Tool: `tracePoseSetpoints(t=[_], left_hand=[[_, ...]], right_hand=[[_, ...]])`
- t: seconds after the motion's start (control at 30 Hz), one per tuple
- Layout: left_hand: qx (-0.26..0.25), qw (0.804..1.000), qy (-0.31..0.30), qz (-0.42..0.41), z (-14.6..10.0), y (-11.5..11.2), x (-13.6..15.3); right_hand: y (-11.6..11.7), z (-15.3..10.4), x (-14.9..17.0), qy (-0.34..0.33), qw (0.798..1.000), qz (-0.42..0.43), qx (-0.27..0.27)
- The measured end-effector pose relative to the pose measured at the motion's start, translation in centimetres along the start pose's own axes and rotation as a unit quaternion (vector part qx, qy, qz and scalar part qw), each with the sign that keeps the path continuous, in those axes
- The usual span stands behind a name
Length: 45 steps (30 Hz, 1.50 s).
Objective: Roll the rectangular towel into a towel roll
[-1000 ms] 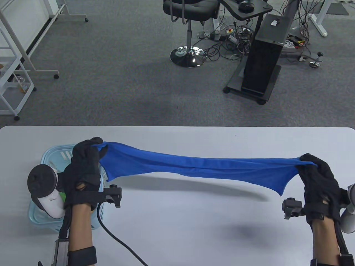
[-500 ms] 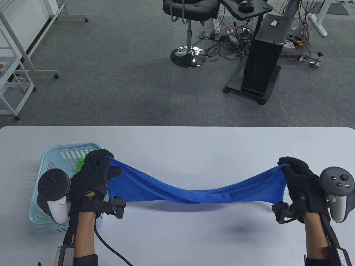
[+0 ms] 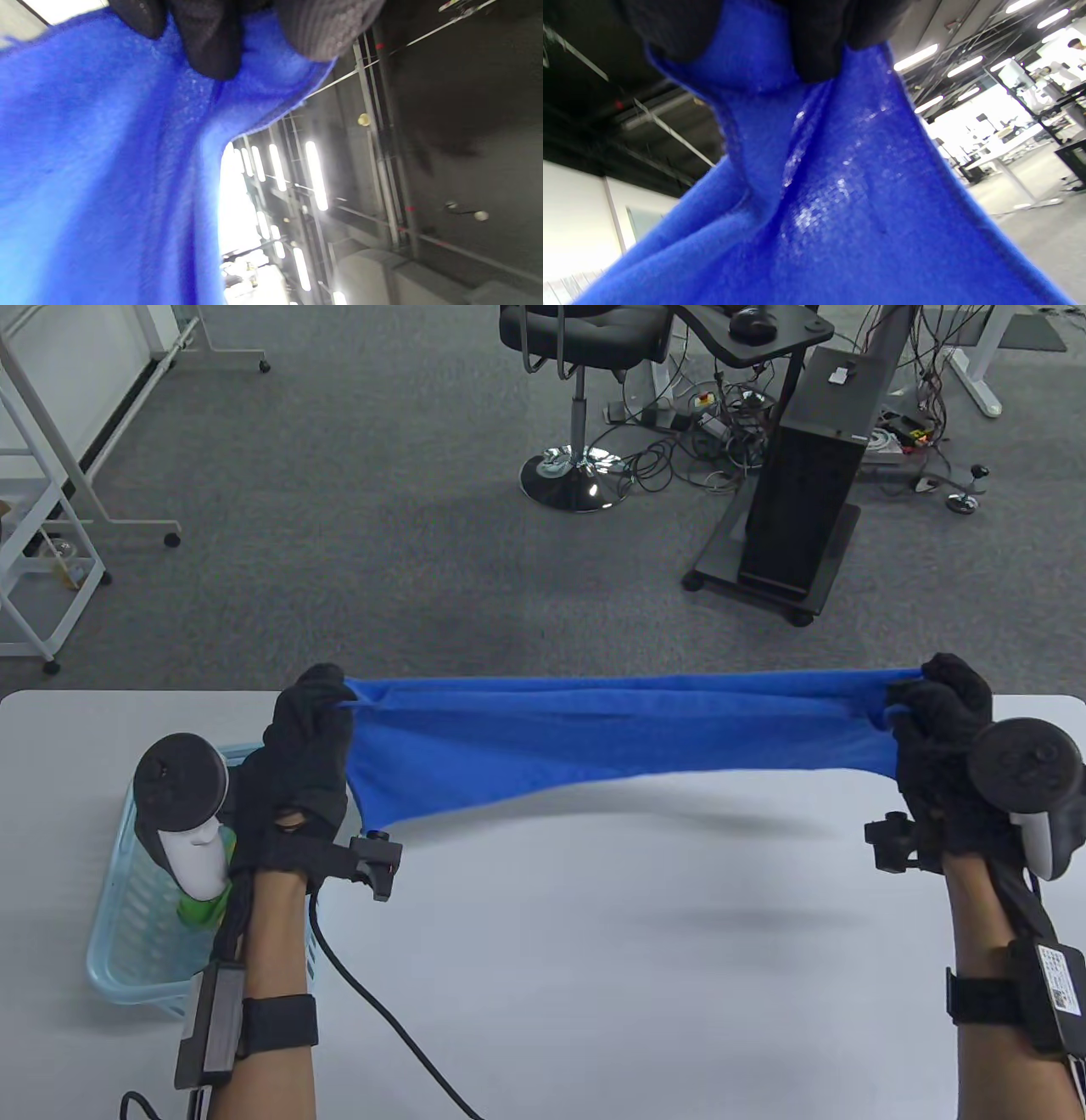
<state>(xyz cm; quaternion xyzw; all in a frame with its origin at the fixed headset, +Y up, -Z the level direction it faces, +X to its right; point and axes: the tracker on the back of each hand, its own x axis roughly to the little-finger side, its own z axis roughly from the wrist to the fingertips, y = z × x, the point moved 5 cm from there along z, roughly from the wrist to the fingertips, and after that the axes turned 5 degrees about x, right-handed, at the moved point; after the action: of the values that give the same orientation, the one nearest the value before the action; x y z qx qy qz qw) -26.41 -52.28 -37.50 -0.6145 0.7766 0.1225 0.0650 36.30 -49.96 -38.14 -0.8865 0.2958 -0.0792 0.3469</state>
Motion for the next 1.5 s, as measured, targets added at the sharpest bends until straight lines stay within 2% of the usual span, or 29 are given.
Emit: tracePoseSetpoints(t=[0.1,0.2,0.33,0.5,0.63,0.8,0.93,1.07,1.2,1.27,1.33,1.4,1.47,1.5], left_hand=[[-0.004,0.995,0.062,0.083,-2.4,0.4,1.7],[-0.023,0.976,0.094,0.195,-5.1,0.9,3.3],[-0.020,0.963,0.130,0.234,-8.0,0.9,5.6],[-0.021,0.941,0.147,0.305,-9.7,0.8,6.7],[-0.031,0.924,0.154,0.349,-9.7,0.4,6.7],[-0.032,0.874,0.170,0.453,-9.2,-1.1,6.9],[-0.028,0.833,0.188,0.519,-9.0,-1.9,7.4],[-0.018,0.791,0.203,0.576,-8.3,-3.3,7.7],[0.016,0.752,0.235,0.616,-7.3,-5.0,7.7],[0.020,0.750,0.234,0.618,-7.0,-5.5,7.1],[0.021,0.757,0.227,0.612,-6.9,-5.7,6.3],[0.031,0.770,0.213,0.601,-7.1,-6.4,5.3],[0.062,0.787,0.189,0.584,-7.5,-8.1,4.7],[0.092,0.802,0.169,0.565,-7.9,-9.8,4.6]], right_hand=[[0.0,-2.4,2.4,0.040,0.997,0.003,-0.073],[-0.4,-5.1,5.3,0.079,0.993,-0.005,-0.087],[-0.8,-8.3,8.0,0.122,0.986,-0.011,-0.114],[-1.4,-9.5,9.1,0.144,0.981,-0.025,-0.124],[-0.5,-9.5,9.6,0.147,0.978,-0.055,-0.135],[2.4,-11.0,13.5,0.187,0.957,-0.133,-0.178],[3.0,-11.9,16.3,0.223,0.945,-0.152,-0.185],[3.9,-12.2,17.3,0.223,0.935,-0.178,-0.211],[4.9,-12.3,17.3,0.227,0.923,-0.211,-0.230],[5.1,-12.2,17.0,0.230,0.918,-0.218,-0.238],[5.0,-12.0,16.6,0.234,0.921,-0.208,-0.233],[5.1,-11.8,15.9,0.240,0.921,-0.189,-0.241],[5.4,-11.7,15.0,0.236,0.920,-0.184,-0.252],[5.9,-11.7,14.2,0.221,0.923,-0.180,-0.257]])
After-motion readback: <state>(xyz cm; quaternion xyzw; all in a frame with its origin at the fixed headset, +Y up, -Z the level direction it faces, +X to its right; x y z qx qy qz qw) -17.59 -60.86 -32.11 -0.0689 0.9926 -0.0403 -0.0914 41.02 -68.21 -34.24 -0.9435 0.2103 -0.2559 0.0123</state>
